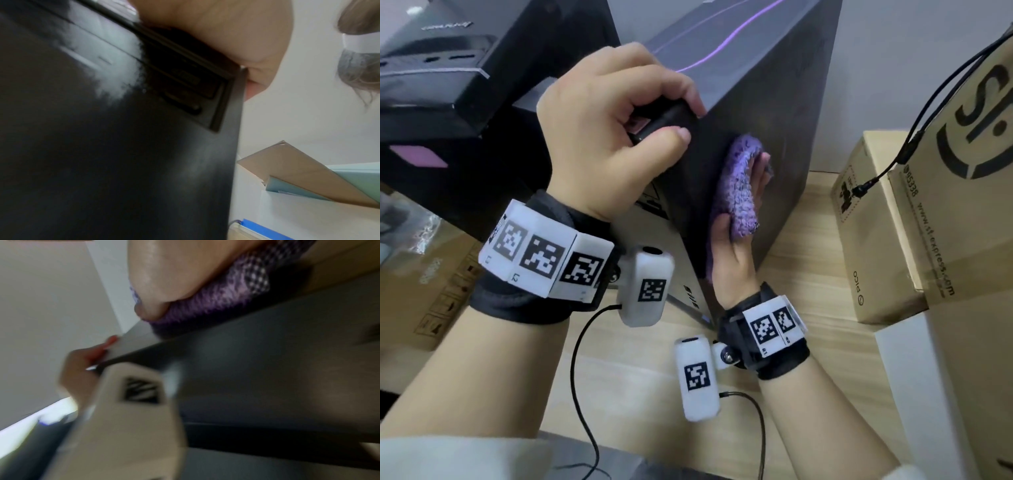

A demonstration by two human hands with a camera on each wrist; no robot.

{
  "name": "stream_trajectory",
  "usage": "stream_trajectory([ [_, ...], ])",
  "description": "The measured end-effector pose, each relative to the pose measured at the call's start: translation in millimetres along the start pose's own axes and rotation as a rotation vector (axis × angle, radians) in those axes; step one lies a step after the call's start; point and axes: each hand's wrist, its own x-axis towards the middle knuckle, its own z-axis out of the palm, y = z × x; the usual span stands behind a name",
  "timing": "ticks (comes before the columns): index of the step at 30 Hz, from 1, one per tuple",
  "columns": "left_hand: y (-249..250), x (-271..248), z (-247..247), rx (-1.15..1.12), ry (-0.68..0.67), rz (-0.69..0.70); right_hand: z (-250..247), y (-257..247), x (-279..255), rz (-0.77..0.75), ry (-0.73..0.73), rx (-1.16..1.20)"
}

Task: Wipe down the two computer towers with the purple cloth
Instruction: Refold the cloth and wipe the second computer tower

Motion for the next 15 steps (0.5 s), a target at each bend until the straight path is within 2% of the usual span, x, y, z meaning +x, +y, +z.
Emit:
stream_trajectory([
  [2, -3.1, 1.3, -1.6, -0.025, -0.004, -0.013, -6.1, 39.3, -11.5, 0.289, 0.056, -0.011],
  [5, -5.2, 1.5, -1.9, -0.032, -0.013, -0.006, -12.4, 91.6, -45.2, 0.798, 0.009, -0.041],
  [6, -4.7, 1.1, -1.4, -0.028, -0.015, 0.001, -12.6, 109.9, -58.0, 0.913, 0.013, 0.004],
  [8, -2.7, 0.7, 0.1, -0.022, -0.010, 0.008, -12.2, 110.7, -75.2, 1.078, 0.022, 0.083],
  [11, -0.1, -0.6, 1.9, -0.022, -0.001, 0.022, -8.8, 86.3, -81.8, 1.097, -0.025, 0.098],
  [15, 2.1, -2.0, 2.6, 0.000, 0.011, 0.025, -1.9, 48.1, -52.2, 0.884, -0.015, 0.055],
])
